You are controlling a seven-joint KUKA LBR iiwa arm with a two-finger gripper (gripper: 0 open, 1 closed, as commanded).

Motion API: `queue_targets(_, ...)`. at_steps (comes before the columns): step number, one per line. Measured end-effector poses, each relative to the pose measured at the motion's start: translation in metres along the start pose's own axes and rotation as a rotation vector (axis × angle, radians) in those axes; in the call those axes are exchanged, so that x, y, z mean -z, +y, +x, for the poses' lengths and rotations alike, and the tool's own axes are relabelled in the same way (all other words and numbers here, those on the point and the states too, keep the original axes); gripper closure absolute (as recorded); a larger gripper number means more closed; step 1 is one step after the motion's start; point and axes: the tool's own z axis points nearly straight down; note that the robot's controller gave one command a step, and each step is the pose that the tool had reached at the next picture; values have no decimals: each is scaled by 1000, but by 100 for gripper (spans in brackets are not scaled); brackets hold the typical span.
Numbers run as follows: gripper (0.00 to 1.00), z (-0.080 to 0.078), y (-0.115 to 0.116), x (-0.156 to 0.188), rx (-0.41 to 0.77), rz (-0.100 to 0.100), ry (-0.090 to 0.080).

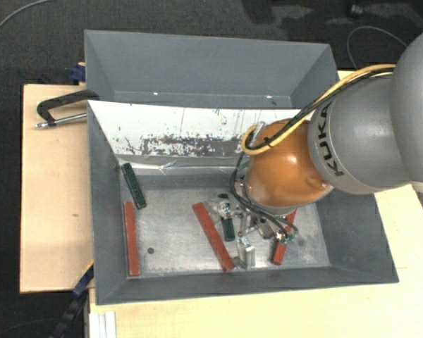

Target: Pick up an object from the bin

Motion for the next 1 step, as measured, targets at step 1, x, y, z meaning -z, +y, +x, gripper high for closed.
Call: queue_targets(1,100,1,-1,-1,-2,1,4)
